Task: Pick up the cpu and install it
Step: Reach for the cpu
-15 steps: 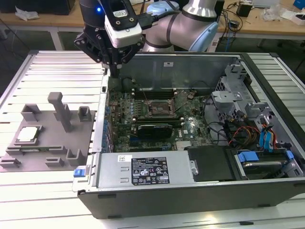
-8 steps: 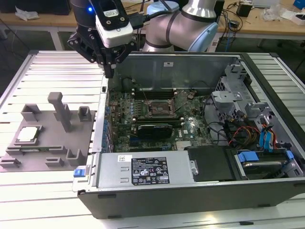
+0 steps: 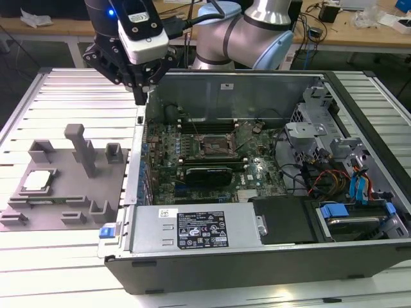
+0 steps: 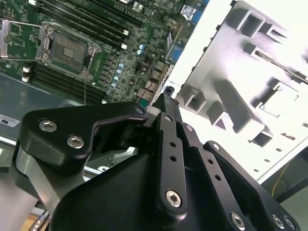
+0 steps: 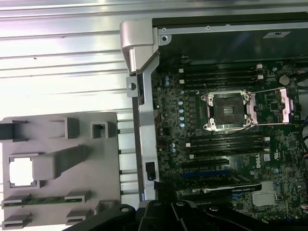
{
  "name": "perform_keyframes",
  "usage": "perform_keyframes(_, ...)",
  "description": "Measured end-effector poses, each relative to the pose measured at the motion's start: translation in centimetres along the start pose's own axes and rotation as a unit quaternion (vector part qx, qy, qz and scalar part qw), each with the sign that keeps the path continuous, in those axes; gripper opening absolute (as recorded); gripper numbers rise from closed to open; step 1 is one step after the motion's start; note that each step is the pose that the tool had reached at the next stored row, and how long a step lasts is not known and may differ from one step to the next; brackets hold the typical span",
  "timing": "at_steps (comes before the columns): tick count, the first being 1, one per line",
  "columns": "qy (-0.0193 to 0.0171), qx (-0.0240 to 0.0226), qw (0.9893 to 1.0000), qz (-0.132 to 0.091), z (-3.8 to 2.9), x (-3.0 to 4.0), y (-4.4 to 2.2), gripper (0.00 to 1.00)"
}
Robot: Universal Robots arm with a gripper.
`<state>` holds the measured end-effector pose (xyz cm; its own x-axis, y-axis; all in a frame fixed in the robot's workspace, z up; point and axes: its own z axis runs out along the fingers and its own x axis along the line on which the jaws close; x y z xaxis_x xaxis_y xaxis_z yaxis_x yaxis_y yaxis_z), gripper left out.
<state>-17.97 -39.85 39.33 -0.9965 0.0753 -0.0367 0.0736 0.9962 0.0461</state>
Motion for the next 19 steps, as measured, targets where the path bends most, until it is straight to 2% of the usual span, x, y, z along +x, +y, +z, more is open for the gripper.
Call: perform_keyframes(19,-0.0032,-0.0003,1.0000,0.000,-0.09,2.11,-0.15,0.11)
